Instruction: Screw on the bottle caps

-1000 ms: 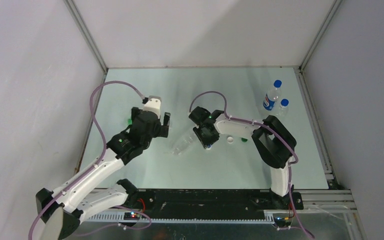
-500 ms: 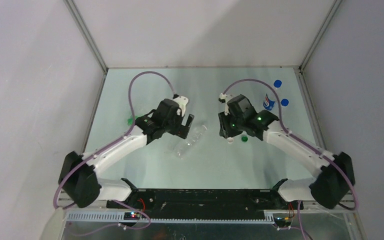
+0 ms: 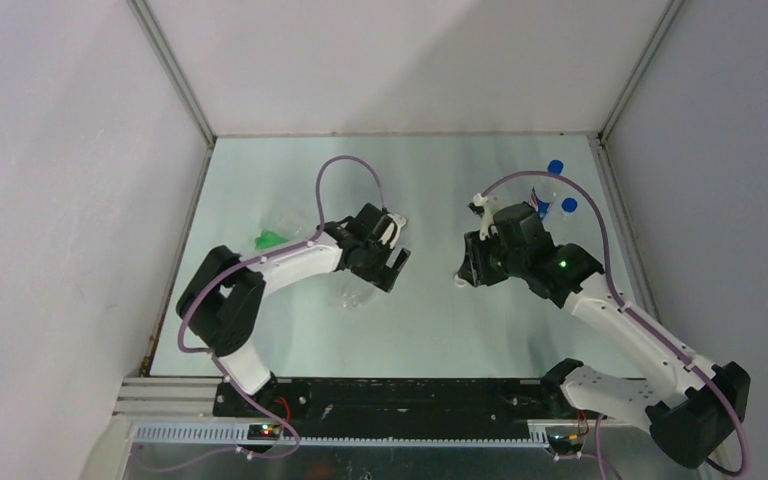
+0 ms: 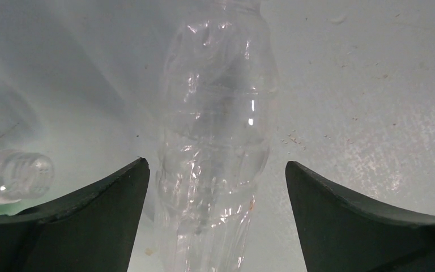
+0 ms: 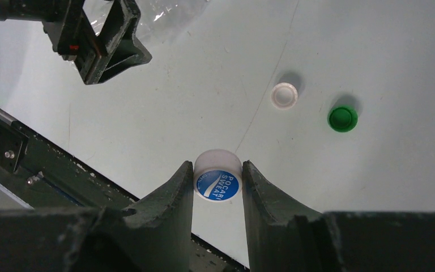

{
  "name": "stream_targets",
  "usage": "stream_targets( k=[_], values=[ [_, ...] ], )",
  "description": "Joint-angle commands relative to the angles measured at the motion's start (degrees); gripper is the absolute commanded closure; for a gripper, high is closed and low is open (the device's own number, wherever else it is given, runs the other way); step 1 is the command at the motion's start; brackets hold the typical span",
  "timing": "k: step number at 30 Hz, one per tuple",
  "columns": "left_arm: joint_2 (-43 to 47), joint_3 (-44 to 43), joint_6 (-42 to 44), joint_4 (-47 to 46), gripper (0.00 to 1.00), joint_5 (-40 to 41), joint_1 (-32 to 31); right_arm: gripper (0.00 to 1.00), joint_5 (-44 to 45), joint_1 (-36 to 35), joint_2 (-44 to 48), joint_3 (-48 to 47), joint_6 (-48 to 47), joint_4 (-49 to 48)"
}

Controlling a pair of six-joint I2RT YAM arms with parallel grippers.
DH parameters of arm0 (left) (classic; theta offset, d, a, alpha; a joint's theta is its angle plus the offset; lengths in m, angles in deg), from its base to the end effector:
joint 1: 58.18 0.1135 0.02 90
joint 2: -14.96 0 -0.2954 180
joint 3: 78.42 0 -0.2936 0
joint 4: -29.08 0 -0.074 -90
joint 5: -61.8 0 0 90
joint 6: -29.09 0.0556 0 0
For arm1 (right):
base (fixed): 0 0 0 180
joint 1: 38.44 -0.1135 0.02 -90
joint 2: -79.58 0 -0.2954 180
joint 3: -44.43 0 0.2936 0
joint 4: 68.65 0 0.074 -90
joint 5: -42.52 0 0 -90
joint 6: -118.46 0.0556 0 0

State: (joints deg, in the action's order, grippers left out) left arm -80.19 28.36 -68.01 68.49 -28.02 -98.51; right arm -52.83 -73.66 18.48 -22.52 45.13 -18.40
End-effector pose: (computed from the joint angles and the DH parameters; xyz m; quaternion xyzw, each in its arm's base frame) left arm 0.2906 -0.2465 0.1843 0.2767 0.9285 -0.0982 0.2272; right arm 0.2108 0.1552 0.3115 -0.1663 0.9059 0.2080 0.3293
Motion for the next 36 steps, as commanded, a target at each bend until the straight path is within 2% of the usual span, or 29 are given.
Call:
stream_targets(
  k=[1, 4, 9, 12, 16, 25, 29, 36],
  values=[
    [-2.7, -1.7, -1.0, -0.4, 0.05, -2.2, -0.9, 1.0, -1.7, 1.0, 2.3, 0.7, -1.4, 0.2],
    [-4.5, -1.8, -2.0, -0.8, 0.08, -1.7, -1.5, 1.0, -2.5, 1.5, 2.9, 0.9, -2.2, 0.1],
    [-5.6, -1.2, -2.2, -2.0, 0.21, -0.5, -2.3, 1.0, -5.0, 2.5, 3.7, 0.9, -4.1, -0.5],
    [-2.7, 0.4, -1.2, -3.7, 0.33, 2.0, -3.4, 1.0, -7.0, 3.5, 4.4, 0.9, -4.4, -1.1],
    [4.7, 4.4, 1.2, -8.9, 0.4, 4.1, -5.0, 1.0, -12.1, 4.8, 6.2, 0.7, -4.5, -2.5],
    [24.6, 14.9, 13.7, -23.3, 0.42, 5.7, -11.2, 0.96, -22.6, 7.2, 10.0, -0.8, -9.2, -4.6],
    [33.8, 19.3, 18.4, -29.0, 0.41, 1.8, -12.7, 1.0, -27.2, 7.7, 11.8, -0.8, -11.4, -8.0],
    [40.1, 21.5, 23.9, -29.1, 0.41, -4.5, -13.6, 1.0, -36.1, 8.1, 14.9, -0.8, -14.5, -14.6]
  ],
)
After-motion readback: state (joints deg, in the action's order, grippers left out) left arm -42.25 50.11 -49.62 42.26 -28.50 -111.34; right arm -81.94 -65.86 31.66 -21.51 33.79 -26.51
